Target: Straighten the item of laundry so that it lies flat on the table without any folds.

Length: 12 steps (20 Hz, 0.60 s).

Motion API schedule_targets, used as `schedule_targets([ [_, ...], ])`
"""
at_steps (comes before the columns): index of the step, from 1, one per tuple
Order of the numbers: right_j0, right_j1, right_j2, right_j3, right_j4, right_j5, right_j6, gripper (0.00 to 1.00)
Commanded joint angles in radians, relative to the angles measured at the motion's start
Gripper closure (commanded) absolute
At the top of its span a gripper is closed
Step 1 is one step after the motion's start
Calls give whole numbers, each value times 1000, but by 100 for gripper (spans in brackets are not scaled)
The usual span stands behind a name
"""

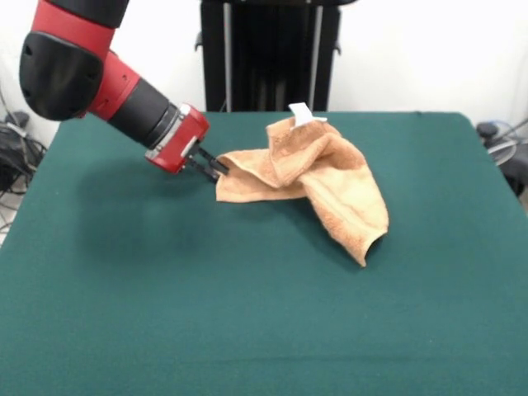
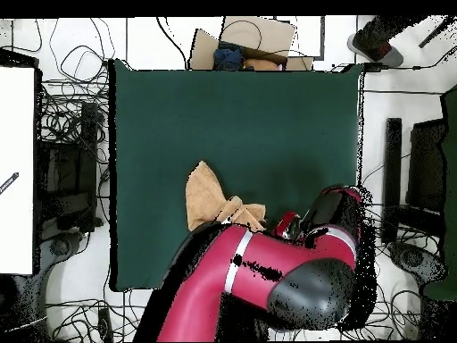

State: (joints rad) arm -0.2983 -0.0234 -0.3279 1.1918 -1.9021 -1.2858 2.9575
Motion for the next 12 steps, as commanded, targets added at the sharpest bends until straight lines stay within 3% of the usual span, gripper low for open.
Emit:
schedule_targets([
  [1,8,93,25,-224,19,210,293,100],
  [12,26,154,-39,-345,16,134,363,100],
])
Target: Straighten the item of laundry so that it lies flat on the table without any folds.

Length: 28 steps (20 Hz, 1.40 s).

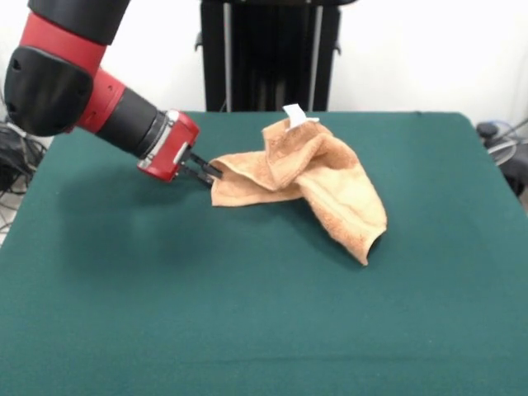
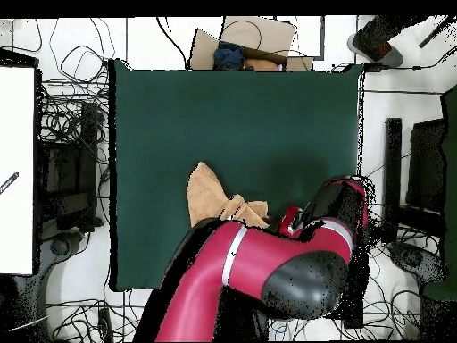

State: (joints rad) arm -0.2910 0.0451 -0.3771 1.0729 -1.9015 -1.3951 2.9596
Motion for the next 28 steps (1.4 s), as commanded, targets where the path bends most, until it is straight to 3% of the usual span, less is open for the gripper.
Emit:
schedule_targets([
  [1,21,92,0,-236,16,235,366,100],
  [19,23,188,-127,-428,28,153,445,100],
  [28,25,263,-144,-586,35,123,529,100],
])
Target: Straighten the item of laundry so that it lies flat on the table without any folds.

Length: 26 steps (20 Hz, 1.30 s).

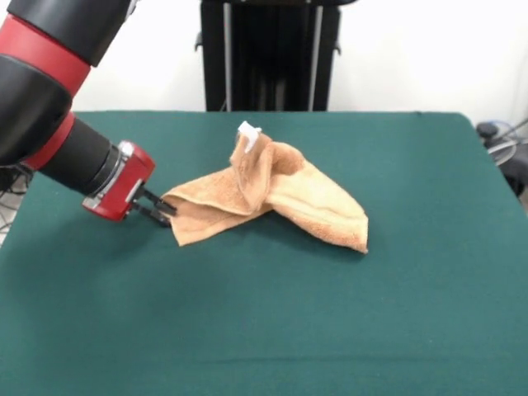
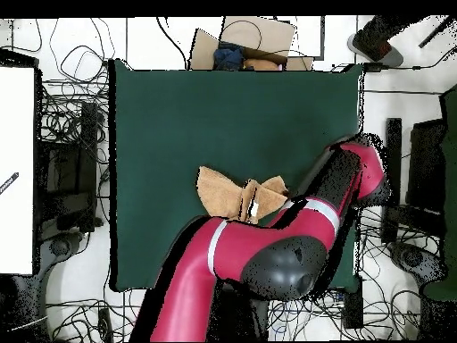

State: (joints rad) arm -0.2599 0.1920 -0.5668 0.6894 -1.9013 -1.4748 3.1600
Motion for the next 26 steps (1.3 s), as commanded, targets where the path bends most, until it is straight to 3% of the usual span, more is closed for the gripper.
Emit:
schedule_targets([
  [1,-6,127,41,-224,34,200,345,100],
  [11,-39,251,-32,-461,47,150,472,100],
  [26,-182,475,-192,-879,121,69,646,100],
])
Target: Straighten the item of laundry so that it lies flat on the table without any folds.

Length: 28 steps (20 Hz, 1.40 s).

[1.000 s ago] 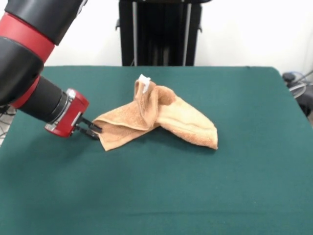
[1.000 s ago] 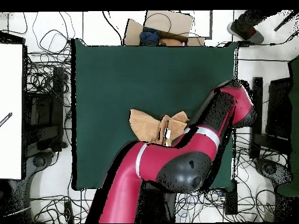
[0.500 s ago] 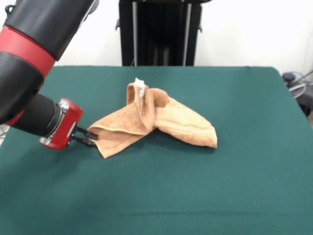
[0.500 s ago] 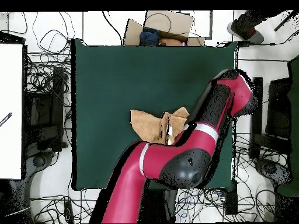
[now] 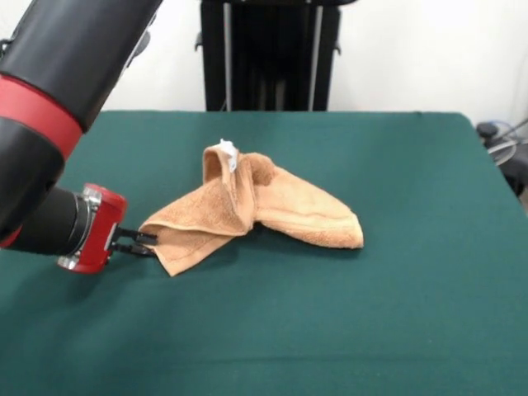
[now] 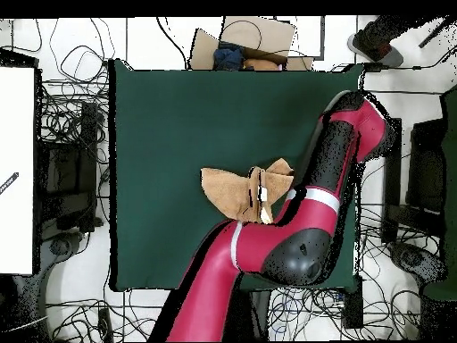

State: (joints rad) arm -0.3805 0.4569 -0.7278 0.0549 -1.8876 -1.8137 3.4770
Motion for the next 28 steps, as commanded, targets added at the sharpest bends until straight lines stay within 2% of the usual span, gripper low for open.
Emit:
schedule_targets([
  [1,-70,220,-49,-264,116,408,339,100],
  [7,-125,268,-175,-373,170,405,393,100],
  [13,-137,262,-243,-376,195,419,400,100],
  [19,-103,201,-278,-295,157,425,384,100],
  [23,-47,125,-285,-180,134,383,368,100],
  [28,1,58,-298,-99,144,329,359,100],
])
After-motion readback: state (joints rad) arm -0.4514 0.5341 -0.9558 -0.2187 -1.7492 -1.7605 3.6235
